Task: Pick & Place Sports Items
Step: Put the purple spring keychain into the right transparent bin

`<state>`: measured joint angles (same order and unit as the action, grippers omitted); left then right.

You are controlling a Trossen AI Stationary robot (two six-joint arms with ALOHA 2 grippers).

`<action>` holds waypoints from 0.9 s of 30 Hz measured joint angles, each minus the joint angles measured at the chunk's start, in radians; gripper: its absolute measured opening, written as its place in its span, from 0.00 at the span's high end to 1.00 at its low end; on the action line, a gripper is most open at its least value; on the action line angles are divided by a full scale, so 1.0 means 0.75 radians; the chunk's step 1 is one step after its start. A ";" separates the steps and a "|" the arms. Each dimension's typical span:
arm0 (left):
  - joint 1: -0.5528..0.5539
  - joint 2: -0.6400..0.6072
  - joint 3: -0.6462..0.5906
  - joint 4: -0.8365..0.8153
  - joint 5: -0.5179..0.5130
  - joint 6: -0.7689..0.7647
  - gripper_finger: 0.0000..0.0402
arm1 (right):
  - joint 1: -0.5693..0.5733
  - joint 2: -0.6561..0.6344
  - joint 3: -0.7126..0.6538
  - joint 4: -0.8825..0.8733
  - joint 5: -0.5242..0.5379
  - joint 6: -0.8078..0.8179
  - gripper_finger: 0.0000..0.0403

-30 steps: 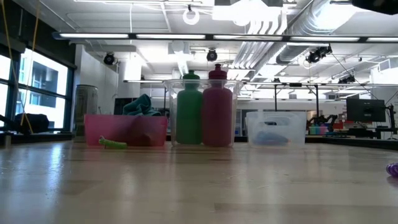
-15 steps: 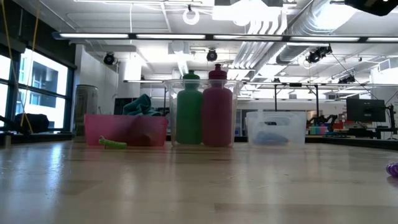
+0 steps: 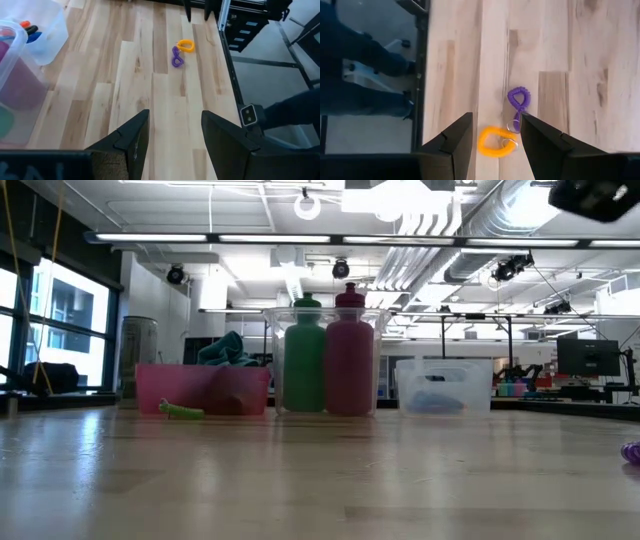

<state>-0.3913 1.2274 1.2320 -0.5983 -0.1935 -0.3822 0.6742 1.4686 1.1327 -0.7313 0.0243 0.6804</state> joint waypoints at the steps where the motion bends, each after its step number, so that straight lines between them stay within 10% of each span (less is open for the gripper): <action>1: 0.000 0.000 0.000 0.000 0.000 0.000 0.56 | 0.001 0.028 0.001 -0.001 -0.002 0.006 0.62; 27: 0.001 0.000 -0.001 0.000 0.011 0.001 0.56 | -0.039 0.455 0.000 0.059 -0.022 0.052 0.62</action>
<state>-0.3908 1.2275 1.2312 -0.5983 -0.1852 -0.3817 0.6453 1.8099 1.1327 -0.6868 0.0075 0.7194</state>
